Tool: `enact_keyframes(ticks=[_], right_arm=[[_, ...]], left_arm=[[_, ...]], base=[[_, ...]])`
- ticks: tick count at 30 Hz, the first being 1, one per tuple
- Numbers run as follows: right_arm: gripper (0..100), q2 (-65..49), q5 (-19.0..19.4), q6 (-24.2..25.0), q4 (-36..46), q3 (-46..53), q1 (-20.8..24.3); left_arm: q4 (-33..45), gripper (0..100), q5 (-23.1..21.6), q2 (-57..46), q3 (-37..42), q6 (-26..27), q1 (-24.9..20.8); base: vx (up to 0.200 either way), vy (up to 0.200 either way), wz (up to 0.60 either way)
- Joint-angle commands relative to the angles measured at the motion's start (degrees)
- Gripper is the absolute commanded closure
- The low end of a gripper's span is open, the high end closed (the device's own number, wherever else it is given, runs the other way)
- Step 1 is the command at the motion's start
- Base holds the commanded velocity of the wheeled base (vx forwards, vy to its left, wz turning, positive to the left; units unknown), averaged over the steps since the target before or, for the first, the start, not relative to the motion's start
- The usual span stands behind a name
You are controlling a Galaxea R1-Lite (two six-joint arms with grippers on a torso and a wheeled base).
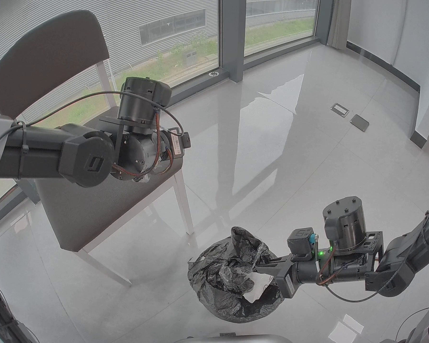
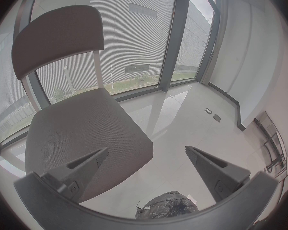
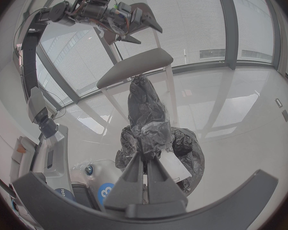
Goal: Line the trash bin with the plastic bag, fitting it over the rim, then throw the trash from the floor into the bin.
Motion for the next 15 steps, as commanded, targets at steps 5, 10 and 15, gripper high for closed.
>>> enact_keyframes(ticks=[5, 10, 15], right_arm=[[100, 6.78, 0.39, 0.23, -3.08, -0.85, 0.53], [0, 10.65, 0.22, 0.58, -5.01, -2.17, 0.62], [0, 13.19, 0.13, 0.85, -9.67, -2.34, 0.01]], left_arm=[[-0.06, 0, 0.10, -1.57, -0.10, 0.06, 0.41], [-0.06, 0, 0.10, -2.28, -0.10, 0.14, 0.41], [-0.06, 0, 0.10, -2.36, -0.10, -0.03, 0.76]], base=[[0.000, 0.000, 0.00], [0.000, 0.000, 0.00], [0.000, 0.000, 0.00]])
